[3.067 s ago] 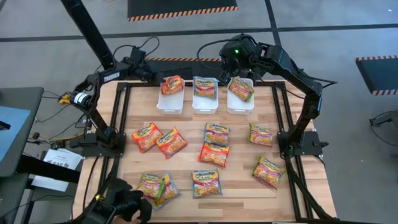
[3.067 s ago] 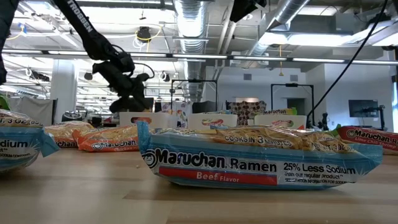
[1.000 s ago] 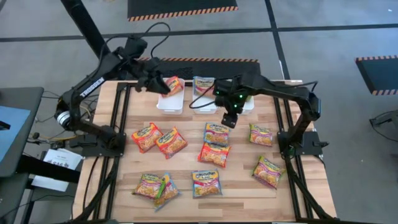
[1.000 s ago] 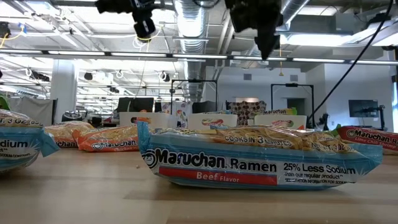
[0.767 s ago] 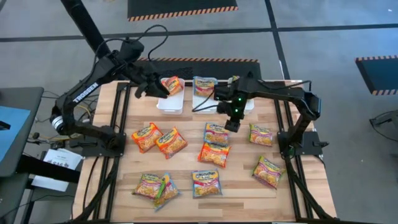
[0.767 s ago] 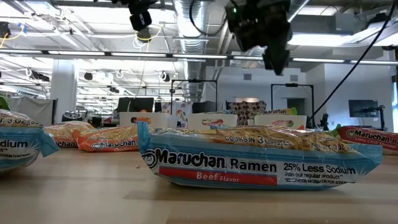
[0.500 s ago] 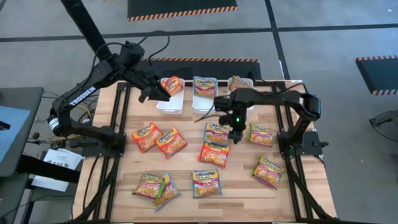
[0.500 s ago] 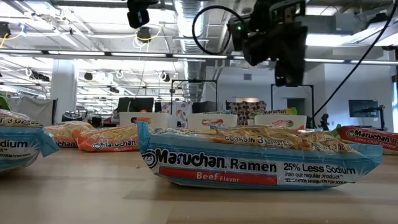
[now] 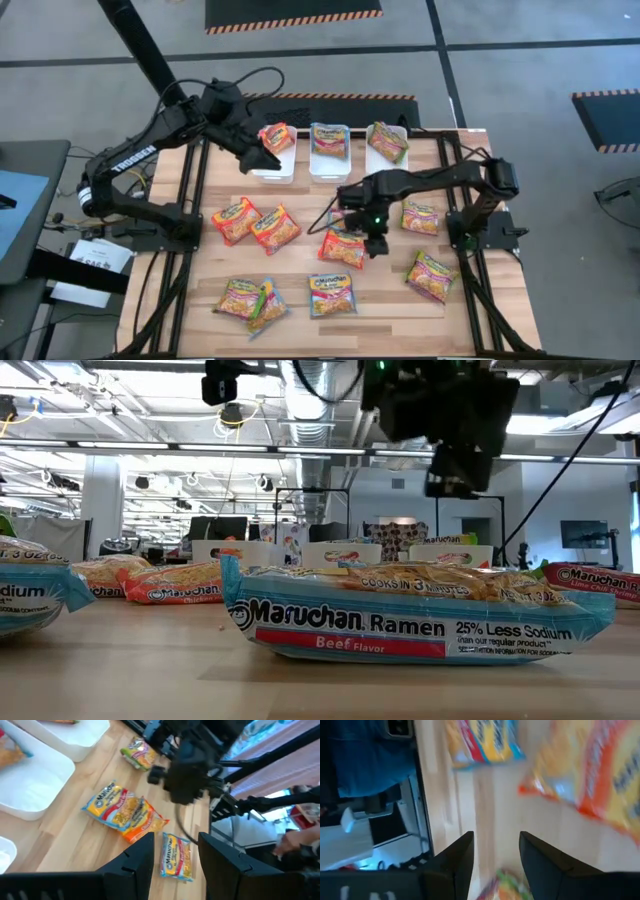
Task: Sort Maruchan noodles
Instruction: Put the blue noodle pack into the center white bin
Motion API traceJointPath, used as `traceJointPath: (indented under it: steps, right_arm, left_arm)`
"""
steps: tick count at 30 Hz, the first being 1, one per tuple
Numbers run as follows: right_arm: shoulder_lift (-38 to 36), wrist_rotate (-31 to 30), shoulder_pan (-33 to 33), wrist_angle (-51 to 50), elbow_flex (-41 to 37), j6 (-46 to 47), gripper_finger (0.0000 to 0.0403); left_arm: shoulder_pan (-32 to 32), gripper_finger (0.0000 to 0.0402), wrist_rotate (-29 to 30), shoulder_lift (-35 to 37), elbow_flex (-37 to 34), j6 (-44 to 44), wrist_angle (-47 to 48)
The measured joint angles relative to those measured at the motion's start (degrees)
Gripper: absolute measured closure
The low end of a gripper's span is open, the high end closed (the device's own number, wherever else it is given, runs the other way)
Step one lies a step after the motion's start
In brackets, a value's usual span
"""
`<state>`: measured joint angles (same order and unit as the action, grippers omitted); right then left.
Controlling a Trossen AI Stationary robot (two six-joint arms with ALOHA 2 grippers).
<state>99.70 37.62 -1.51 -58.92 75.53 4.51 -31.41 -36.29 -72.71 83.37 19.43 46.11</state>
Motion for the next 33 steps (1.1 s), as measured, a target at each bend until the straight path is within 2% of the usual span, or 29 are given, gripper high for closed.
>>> traceJointPath:
  steps: [8,13,21,28,33]
  right_arm:
    - [0.0,-4.95,5.78,17.79,0.0,-0.02,0.0222]
    - [0.0,-10.42,7.99,24.46,0.0,-0.54,0.0222]
    - [1.78,-14.99,9.0,34.13,0.24,-1.26,0.0222]
    - [7.56,-15.45,10.11,35.13,0.02,1.61,0.0222]
    - [9.79,-16.36,11.45,35.37,0.04,1.67,0.0222]
  left_arm:
    - [2.67,0.0264,6.44,-0.01,0.0,3.62,1.47]
    - [4.39,0.0264,9.31,-0.02,0.0,3.61,3.58]
    - [5.96,0.0264,13.18,-0.02,0.0,3.83,6.51]
    - [7.22,0.0264,13.51,-0.04,0.0,4.32,7.73]
    - [7.86,0.0264,17.48,-0.04,0.0,4.42,9.19]
